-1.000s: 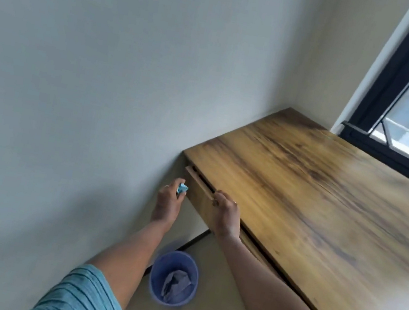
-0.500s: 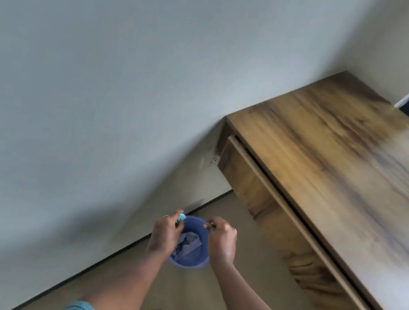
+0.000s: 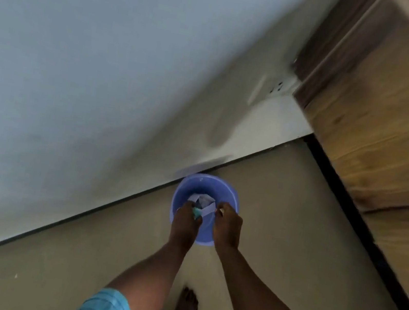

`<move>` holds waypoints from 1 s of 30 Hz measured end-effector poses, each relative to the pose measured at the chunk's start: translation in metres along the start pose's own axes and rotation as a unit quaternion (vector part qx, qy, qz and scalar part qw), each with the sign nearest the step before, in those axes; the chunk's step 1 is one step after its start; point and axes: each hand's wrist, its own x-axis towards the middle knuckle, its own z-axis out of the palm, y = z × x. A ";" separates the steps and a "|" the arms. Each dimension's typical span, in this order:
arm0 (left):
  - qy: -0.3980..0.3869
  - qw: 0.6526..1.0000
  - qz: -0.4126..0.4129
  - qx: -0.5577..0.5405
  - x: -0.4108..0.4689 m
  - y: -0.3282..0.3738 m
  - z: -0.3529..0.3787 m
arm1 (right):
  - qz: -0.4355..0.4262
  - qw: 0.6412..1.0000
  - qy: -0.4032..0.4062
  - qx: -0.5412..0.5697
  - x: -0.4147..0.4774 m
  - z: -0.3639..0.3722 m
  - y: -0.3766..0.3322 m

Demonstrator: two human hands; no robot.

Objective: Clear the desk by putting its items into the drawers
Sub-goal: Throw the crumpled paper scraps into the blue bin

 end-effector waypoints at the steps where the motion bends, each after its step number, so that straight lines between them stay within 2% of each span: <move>1: -0.001 1.000 -0.003 -0.001 0.008 -0.007 0.008 | -0.008 1.000 -0.002 -0.007 0.009 0.009 0.007; 7: -0.041 0.998 -0.036 -0.006 0.028 -0.040 0.036 | 0.028 0.999 -0.003 0.015 0.026 0.031 0.034; 10: -0.028 0.999 -0.043 0.001 0.019 -0.046 0.031 | 0.057 0.998 -0.010 0.036 0.013 0.027 0.038; 15: -0.032 0.997 0.002 0.066 -0.024 -0.025 0.001 | 0.062 0.998 -0.005 0.001 -0.031 0.000 0.025; 17: -0.050 0.991 0.028 0.124 -0.045 -0.010 -0.017 | 0.069 0.997 0.023 0.007 -0.056 -0.017 0.008; 20: -0.078 0.964 0.083 0.240 -0.079 0.015 -0.042 | 0.034 0.997 0.025 -0.070 -0.094 -0.044 -0.012; 24: -0.075 0.948 0.139 0.278 -0.134 0.074 -0.074 | -0.023 0.991 0.004 -0.129 -0.150 -0.093 -0.045; 26: -0.077 0.940 0.175 0.284 -0.162 0.105 -0.088 | -0.053 0.987 0.024 -0.153 -0.173 -0.116 -0.055; 28: -0.083 0.927 0.203 0.304 -0.186 0.126 -0.094 | -0.108 0.969 0.080 -0.206 -0.189 -0.133 -0.052; 30: -0.085 0.902 0.244 0.346 -0.208 0.147 -0.100 | -0.135 0.954 0.130 -0.234 -0.204 -0.157 -0.052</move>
